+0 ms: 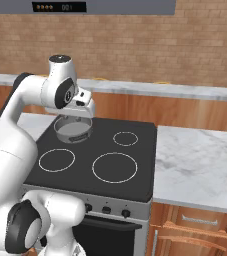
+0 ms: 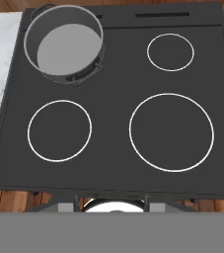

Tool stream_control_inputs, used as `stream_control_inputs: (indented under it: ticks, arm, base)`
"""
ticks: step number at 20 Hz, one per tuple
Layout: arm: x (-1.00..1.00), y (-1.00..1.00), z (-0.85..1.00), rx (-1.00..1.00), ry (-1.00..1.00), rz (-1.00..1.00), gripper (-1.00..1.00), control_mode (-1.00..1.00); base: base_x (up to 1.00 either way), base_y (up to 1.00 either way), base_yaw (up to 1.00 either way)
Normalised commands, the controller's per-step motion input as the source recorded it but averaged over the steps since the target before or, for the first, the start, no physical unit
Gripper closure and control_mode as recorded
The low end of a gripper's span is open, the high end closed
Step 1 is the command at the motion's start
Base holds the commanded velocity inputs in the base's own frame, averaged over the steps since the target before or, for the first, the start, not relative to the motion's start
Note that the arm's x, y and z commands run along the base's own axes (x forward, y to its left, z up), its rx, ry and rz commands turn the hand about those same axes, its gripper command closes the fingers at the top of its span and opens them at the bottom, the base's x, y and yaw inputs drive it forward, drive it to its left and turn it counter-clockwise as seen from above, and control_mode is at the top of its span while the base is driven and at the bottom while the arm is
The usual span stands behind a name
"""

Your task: Pick the kettle from the counter and place it on a stove burner. Then turn the burner on.

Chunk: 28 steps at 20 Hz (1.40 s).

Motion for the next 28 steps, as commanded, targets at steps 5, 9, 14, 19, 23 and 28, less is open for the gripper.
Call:
stream_control_inputs:
  ticks: [5,9,14,19,23,28]
  arm:
    - [-0.08,0.01,-0.07,0.0,-0.04,0.0,-1.0,-1.0]
    - [-0.14,0.18,-0.05,0.0,-0.03,0.01,-1.0,-1.0]
    - [-0.11,0.33,0.0,0.0,0.0,0.05,-1.0,-1.0]
    - [-0.09,0.36,-0.02,0.0,0.0,0.09,-1.0,-1.0]
    - [0.0,0.46,-0.01,0.0,0.0,0.12,-1.0,-1.0]
    - [0.0,0.57,-0.03,0.0,0.0,0.15,-1.0,-1.0]
  base:
    - [0.0,0.0,0.0]
    - [0.0,0.0,0.0]
    - [0.0,0.0,0.0]
    - [0.0,0.0,0.0]
    - [0.0,0.0,0.0]
    - [0.0,0.0,0.0]
